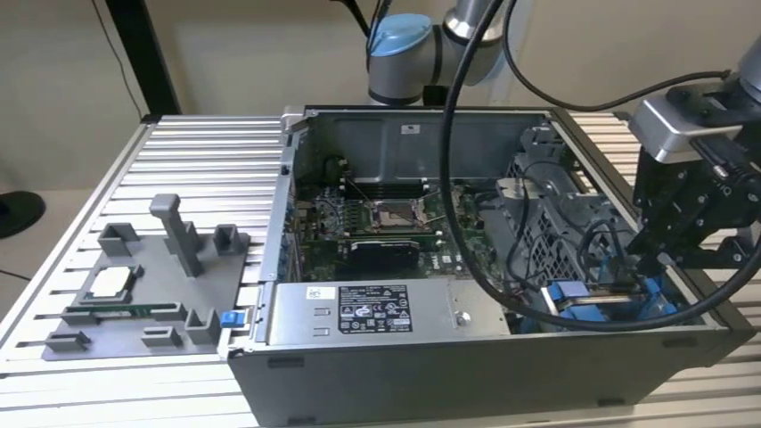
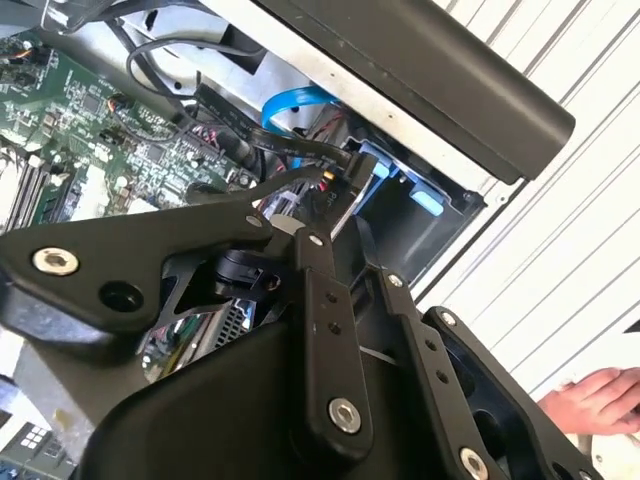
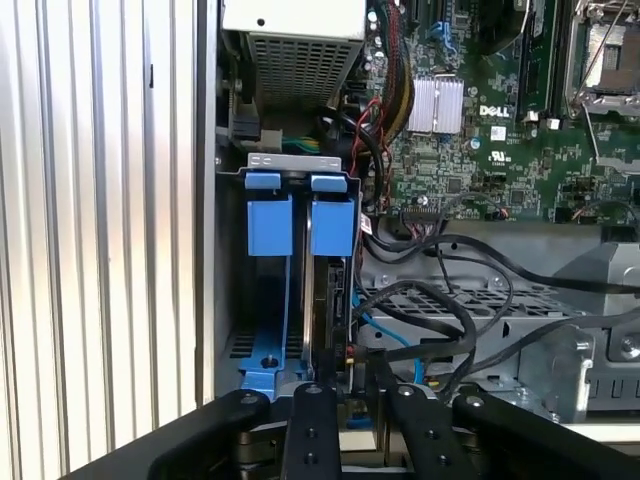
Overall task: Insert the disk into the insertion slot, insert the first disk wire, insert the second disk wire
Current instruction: 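Insert the first disk wire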
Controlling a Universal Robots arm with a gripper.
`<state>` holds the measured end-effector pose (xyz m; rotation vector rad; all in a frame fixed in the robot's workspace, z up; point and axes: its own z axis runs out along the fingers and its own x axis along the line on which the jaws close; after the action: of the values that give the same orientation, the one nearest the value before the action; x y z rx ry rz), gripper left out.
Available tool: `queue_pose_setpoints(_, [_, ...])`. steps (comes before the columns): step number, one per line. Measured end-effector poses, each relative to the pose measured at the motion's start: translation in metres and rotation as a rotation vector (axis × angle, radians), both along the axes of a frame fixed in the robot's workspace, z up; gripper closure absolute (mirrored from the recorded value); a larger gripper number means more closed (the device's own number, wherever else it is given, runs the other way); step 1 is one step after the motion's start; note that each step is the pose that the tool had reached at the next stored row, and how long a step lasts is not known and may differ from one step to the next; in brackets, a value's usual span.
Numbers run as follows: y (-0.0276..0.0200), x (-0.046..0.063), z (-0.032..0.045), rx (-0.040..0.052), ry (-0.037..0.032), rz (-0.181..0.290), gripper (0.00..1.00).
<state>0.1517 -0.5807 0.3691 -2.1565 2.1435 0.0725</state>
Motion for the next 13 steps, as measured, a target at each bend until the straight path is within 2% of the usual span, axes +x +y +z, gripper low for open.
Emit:
queue_pose_setpoints(7, [0.0, 0.001, 0.0004, -0.0007, 0.0014, 0.0, 0.0])
queue_pose_setpoints(10, [0.0, 0.006, 0.0003, -0.0004, 0.0087, 0.0, 0.0])
queue_pose_setpoints(13, [0.0, 0.013, 0.0003, -0.0003, 0.0188, 0.0, 0.0])
